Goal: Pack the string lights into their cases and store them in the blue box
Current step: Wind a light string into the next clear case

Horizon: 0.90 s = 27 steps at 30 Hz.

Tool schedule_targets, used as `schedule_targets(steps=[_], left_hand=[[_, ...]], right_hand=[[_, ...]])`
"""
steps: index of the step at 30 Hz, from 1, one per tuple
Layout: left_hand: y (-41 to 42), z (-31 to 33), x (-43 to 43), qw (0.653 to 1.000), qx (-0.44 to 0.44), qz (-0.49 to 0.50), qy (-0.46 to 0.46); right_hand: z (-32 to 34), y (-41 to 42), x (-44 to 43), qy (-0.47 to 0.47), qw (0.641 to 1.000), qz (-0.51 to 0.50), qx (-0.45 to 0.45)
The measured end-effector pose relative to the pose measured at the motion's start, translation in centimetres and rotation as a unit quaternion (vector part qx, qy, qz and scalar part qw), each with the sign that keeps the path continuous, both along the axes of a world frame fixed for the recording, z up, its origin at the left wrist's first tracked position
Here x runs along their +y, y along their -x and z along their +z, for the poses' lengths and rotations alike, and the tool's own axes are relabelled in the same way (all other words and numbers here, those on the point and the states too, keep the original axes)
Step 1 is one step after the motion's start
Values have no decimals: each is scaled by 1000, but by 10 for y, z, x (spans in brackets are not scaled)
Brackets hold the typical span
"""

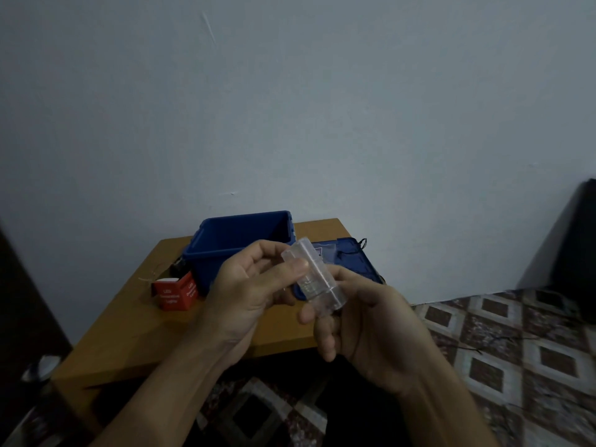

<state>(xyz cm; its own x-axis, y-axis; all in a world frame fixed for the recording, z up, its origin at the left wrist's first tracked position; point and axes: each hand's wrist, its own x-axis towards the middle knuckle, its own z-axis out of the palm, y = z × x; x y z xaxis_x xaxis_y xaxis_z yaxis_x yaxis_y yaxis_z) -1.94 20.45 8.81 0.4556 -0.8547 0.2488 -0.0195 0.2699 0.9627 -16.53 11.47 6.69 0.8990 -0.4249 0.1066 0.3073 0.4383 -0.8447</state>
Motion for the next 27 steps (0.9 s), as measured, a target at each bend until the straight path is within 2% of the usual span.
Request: schedule_targets(steps=[5,8,12,17,27], left_hand=[[4,2,0,1000,21,6,12],[5,2,-2,999,14,31,4],[3,-2,-4,998,-7,63,-20],[3,-9,-3,995,-19,77,-59],[-1,-16,-3,990,-18,83,-112]], right_hand=[[1,1,2,101,990,-75,58],[-1,0,3,177,963,-163,117],[-2,-3,4,213,941,-236,115],[-7,-4,5,272,929,-226,106],[-20,-10,-4,240,940,-212,120]])
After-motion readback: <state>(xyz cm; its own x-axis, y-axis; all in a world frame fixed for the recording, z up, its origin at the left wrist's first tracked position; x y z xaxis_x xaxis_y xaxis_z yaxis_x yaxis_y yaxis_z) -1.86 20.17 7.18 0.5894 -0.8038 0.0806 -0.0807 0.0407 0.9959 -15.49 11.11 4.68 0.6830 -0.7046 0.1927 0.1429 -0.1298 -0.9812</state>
